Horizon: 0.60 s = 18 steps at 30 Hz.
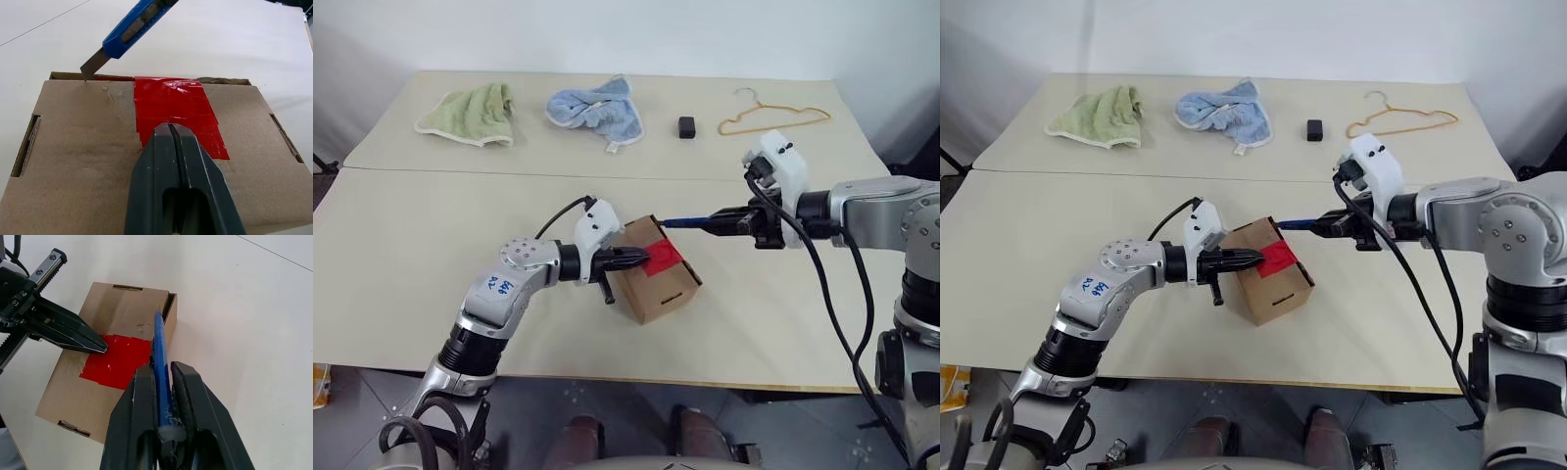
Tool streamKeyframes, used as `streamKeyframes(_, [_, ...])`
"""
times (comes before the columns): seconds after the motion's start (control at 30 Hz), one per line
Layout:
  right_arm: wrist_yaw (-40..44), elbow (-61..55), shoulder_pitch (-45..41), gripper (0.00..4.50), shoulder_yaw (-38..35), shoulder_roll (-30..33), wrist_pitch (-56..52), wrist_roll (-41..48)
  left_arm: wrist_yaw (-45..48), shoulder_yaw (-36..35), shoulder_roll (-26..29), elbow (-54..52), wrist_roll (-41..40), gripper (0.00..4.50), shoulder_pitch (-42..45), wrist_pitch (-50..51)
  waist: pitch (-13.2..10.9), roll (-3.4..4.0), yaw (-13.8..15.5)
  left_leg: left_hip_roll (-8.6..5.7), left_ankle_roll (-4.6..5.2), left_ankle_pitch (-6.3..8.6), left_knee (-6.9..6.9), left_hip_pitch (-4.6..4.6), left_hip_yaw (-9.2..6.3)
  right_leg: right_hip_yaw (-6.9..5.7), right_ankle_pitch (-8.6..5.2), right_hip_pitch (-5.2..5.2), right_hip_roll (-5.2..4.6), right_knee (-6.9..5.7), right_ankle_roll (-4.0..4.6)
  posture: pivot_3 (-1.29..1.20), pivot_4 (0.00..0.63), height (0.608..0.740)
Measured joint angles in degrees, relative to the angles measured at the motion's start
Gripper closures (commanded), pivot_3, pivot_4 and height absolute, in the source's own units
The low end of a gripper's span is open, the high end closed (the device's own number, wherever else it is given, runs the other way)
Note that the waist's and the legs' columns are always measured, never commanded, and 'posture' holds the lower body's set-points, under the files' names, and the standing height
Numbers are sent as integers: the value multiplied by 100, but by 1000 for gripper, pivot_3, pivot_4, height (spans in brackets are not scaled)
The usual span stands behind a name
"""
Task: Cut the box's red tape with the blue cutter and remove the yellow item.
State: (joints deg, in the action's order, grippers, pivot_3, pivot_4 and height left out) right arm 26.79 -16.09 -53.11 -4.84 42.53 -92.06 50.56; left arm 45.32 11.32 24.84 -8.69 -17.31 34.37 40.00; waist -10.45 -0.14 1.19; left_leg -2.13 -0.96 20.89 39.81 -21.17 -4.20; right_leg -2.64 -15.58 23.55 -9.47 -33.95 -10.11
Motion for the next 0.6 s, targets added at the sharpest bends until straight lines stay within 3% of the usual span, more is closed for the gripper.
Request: streamKeyframes(0.6, [188,-47,99,4328,-1,84,-10,-98,48,29,8,12,1,4500,32,3,0,0,0,0,0,0,0,-1,0,0,0,0,0,1,0,0,150,740])
